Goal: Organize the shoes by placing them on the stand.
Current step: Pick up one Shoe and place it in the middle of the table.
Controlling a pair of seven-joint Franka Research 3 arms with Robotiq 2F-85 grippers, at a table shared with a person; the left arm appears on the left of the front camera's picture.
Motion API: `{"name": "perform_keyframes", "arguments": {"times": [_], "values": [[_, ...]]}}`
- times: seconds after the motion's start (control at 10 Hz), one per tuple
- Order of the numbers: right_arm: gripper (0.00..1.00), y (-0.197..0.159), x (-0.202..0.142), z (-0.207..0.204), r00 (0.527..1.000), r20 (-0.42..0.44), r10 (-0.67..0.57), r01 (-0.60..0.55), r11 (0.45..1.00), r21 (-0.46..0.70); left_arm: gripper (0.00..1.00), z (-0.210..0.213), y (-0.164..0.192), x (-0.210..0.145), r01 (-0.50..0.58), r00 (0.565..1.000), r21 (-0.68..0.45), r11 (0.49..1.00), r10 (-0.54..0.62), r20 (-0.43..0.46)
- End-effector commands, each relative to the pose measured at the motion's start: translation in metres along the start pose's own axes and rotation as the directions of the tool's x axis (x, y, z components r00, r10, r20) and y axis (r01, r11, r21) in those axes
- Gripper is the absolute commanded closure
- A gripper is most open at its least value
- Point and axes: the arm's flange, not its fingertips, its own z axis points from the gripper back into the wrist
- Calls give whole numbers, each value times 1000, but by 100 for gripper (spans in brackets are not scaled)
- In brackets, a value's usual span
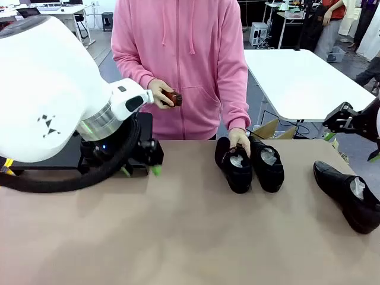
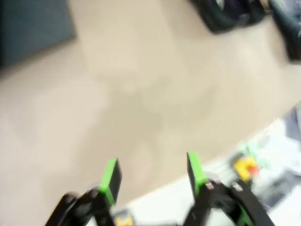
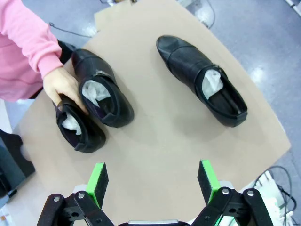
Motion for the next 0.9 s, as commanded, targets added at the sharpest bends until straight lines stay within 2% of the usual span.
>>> {"name": "perform_keyframes", "arguments": {"times": [0.0,0.1,0.3,0.4,0.5,0.6,0.7,0.8], "values": [[0,-12,-14,5,992,-69,106,-108,994,-28,27,1,22,17,49,963,-72,996,-67,-261],[0,-21,-19,6,981,-120,151,-156,987,-38,27,-4,23,20,50,953,-87,995,-74,-293],[0,-44,-25,1,949,-224,222,-232,972,-20,27,-8,28,29,16,957,-98,995,-44,-287],[0,-58,-23,-11,903,-293,315,-331,944,-7,27,-12,19,7,31,956,-112,993,-63,-287],[0,-70,-20,-18,845,-346,408,-431,902,11,27,-12,19,7,31,956,-112,993,-63,-287],[0,-79,-10,-26,814,-361,455,-482,876,18,27,-12,19,7,31,956,-112,993,-63,-287],[0,-86,-2,-34,751,-338,567,-589,807,47,27,-12,19,7,31,956,-112,993,-63,-287],[0,-90,6,-47,649,-327,687,-689,713,133,27,-12,19,7,31,956,-112,993,-63,-287]]}}
